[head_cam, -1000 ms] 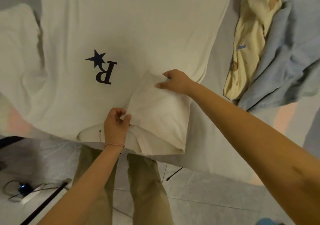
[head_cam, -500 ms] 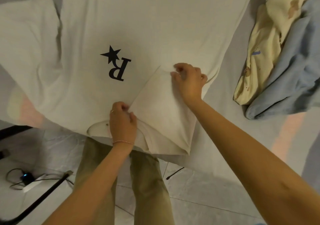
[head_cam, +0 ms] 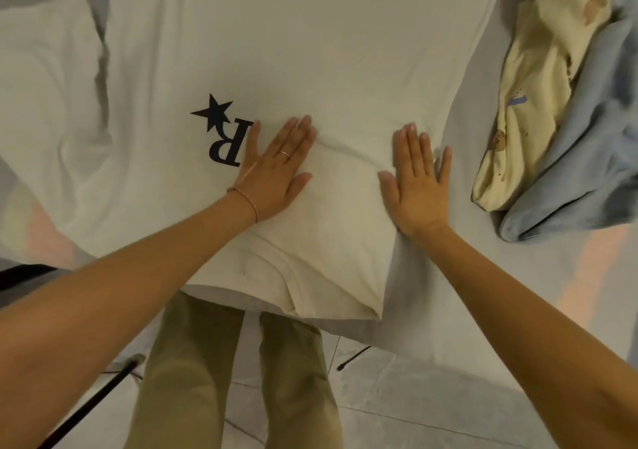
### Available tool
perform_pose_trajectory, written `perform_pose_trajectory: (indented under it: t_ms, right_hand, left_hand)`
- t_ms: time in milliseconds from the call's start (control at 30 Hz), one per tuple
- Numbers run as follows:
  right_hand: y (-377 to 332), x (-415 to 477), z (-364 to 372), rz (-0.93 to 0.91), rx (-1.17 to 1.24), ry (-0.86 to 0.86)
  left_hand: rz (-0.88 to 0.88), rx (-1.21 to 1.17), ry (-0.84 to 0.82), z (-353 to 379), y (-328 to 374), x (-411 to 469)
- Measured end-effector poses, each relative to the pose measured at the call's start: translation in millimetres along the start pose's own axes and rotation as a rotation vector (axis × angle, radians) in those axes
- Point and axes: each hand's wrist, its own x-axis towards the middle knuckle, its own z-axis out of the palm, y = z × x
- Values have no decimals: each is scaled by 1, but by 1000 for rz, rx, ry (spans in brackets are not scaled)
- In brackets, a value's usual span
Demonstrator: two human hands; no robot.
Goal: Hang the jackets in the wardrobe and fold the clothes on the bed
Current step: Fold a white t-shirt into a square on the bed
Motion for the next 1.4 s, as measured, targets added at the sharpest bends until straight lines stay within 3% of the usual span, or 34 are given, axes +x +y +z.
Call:
perform_pose_trajectory:
  t_ms: [67, 167, 233, 333, 433, 533, 633, 733, 867, 967, 1033, 1133, 1200, 1300, 1400]
  right_hand:
    - [-31, -11, -3, -42, 72, 46]
    - [-52, -20, 5, -144, 81, -25]
    - [-32, -15, 15, -104, 19, -66]
    - [-5, -9, 22, 98, -40, -101]
    - [-31, -23, 21, 328, 94, -44]
    - [-75, -56, 16, 212, 235, 71]
    - [-89, -96, 26, 48, 268, 27]
    - [-78, -147, 40, 142, 223, -133]
    - [-64, -190, 34, 309, 159, -258]
    - [-63, -174, 15, 378, 188, -168]
    - [-69, -153, 0, 452, 282, -49]
    - [-109, -108, -15, 540, 459, 154]
    - [-145, -78, -18, 593, 531, 257]
    - [-213, -32, -22, 639, 705, 312]
    - [-281, 1, -30, 549, 928, 235]
  left_hand:
    - [145, 14, 59, -7, 12, 5]
    - [383, 75, 36, -3, 19, 17]
    - [400, 121, -29, 0, 6, 28]
    - [258, 172, -98, -3, -22, 43]
    - [119, 161, -132, -12, -25, 46]
    - [47, 18, -75, -12, -2, 25]
    - [283, 0, -21, 10, 16, -19]
    - [369, 61, -93, 26, -1, -63]
    - [236, 29, -196, 18, -36, -101]
    - [88, -101, -131, -19, -68, -120]
    - [-130, -244, 29, -50, -93, -128]
    - [-623, -484, 324, -85, -159, -142]
    - [-932, -620, 434, -97, -200, -144]
    - [-1218, -967, 423, -103, -247, -139]
    - [-1361, -973, 356, -101, -266, -134]
